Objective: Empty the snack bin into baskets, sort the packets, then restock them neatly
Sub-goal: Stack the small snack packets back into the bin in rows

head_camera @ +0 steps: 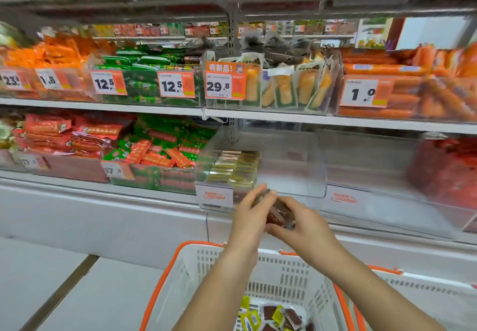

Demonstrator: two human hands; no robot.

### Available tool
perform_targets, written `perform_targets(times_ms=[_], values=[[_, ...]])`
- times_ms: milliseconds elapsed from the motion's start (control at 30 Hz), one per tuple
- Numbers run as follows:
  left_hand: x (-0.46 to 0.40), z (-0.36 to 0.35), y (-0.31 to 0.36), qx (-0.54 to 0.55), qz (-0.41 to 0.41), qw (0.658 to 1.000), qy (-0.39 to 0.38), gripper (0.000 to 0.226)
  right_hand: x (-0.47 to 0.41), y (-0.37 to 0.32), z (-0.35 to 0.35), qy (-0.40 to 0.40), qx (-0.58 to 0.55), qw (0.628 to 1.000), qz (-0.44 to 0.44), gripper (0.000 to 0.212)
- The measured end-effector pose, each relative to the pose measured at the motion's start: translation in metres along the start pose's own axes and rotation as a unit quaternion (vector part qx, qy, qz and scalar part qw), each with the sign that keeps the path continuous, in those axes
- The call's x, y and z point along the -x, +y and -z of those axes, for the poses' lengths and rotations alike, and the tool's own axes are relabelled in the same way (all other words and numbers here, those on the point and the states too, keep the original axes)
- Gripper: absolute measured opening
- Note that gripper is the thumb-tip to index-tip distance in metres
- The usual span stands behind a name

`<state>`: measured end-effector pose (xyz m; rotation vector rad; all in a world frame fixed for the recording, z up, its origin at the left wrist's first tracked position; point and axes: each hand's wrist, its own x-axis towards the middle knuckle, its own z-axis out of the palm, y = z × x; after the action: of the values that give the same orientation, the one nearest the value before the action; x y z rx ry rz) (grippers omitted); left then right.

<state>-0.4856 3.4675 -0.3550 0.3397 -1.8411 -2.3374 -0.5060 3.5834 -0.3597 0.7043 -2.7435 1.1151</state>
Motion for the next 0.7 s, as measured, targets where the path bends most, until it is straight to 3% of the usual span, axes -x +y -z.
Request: perform_targets(times_ms=[133, 233, 367, 433, 600, 700], values=[[-0.009, -0.002, -0.007, -0.015, 0.012, 0.998, -0.052, 0.04, -0.007, 0.01, 0.009, -0.016, 0.048, 0.999, -0.007, 0.048], [-0.035, 0.001, -0.005, -0.118, -0.008, 0.991, -0.056, 0.061, -0.024, 0.012, 0.021, -0.016, 0.093, 0.995, -0.013, 0.043], [-0.08, 0.052, 0.008, -0.267, -0.112, 0.945, 0.153, 0.063, -0.07, 0.013, 0.043, 0.008, 0.115, 0.993, -0.03, 0.048], [-0.098, 0.086, 0.008, -0.275, -0.106, 0.929, 0.224, 0.065, -0.098, 0.018, 0.046, -0.011, 0.127, 0.991, -0.032, 0.052], [-0.122, 0.106, -0.002, -0.213, -0.038, 0.947, 0.237, 0.067, -0.163, 0.029, 0.024, -0.134, 0.155, 0.978, -0.025, 0.049], [-0.13, 0.106, -0.007, -0.187, -0.041, 0.95, 0.248, 0.067, -0.191, 0.032, 0.012, -0.202, 0.057, 0.976, -0.052, 0.047]])
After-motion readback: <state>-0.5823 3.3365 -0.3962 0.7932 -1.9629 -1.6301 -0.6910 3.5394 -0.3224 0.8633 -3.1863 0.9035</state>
